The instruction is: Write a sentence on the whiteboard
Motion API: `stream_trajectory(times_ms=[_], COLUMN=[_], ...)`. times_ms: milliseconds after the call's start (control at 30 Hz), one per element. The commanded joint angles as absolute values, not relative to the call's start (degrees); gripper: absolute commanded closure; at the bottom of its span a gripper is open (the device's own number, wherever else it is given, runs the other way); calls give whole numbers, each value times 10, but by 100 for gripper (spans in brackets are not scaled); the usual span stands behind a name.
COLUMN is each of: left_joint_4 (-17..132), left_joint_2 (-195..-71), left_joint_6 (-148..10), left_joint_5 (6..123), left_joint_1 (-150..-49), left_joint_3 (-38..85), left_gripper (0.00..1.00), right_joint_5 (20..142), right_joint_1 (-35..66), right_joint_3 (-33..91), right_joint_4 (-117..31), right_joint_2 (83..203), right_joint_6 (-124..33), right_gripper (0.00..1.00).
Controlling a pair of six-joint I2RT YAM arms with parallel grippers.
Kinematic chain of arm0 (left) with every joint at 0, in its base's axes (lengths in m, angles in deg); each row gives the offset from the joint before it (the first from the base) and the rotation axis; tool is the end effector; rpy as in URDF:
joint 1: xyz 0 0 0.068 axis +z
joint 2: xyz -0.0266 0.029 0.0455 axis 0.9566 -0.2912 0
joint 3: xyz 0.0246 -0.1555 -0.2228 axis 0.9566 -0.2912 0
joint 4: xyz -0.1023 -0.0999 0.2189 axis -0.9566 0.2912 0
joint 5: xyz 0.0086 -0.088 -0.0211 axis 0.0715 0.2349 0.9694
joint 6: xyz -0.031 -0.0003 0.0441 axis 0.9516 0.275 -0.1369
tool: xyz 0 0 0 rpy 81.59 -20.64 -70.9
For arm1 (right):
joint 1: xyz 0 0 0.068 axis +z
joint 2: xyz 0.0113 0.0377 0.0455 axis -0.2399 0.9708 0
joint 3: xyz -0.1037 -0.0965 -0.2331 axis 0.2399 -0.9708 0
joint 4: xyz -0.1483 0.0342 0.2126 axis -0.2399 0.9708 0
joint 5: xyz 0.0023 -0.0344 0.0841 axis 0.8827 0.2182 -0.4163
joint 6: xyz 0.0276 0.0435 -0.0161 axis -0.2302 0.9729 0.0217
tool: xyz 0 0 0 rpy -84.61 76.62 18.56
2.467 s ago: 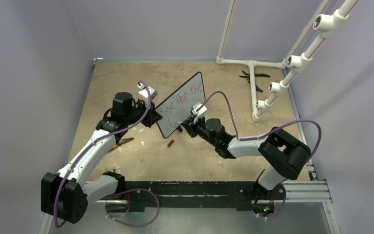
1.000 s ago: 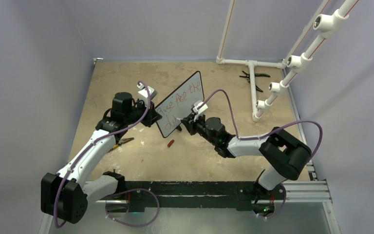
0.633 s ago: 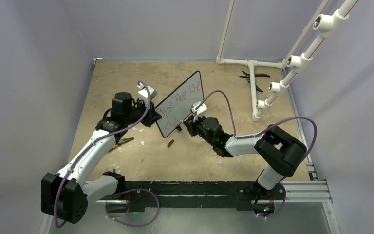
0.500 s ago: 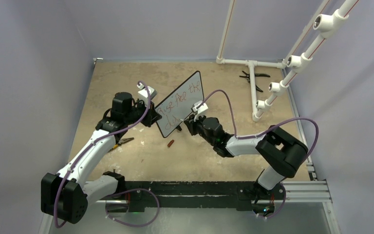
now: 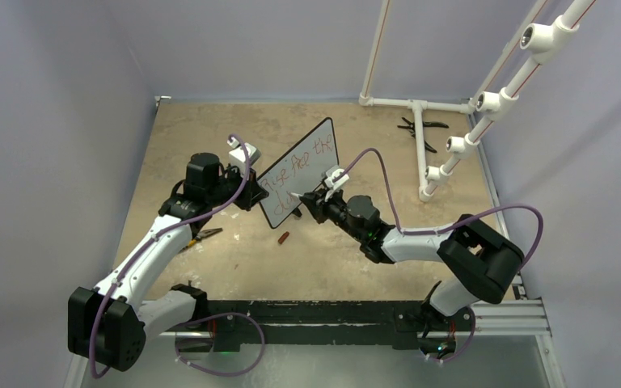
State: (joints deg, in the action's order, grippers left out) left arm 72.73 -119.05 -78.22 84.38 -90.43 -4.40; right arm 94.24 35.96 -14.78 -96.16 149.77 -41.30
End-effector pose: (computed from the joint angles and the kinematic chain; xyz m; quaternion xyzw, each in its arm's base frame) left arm 0.2208 -0.0867 0.2761 0.2269 0.8194 -0.2929 0.4374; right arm 0.2003 0.2319 0.2027 -0.2105 0.6940 0.3164 0.6115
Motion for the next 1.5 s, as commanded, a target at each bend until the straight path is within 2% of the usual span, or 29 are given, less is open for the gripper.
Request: stream_trajectory(times_ms=[0, 1467], left_joint_4=[719, 719], left_joint_2=[-1177, -1176], left_joint_6=[-779, -780], left_joint_5=[877, 879], left_joint_1=[-907, -907], left_joint_3=[-41, -41], left_gripper=[100, 100], right_joint_5=[920, 901], right_joint_1=[360, 360], right_joint_3=[-146, -111], right_joint_4=[-997, -977], right_joint_2=[1490, 1548], right_joint_6=[-428, -429], right_gripper=[100, 100])
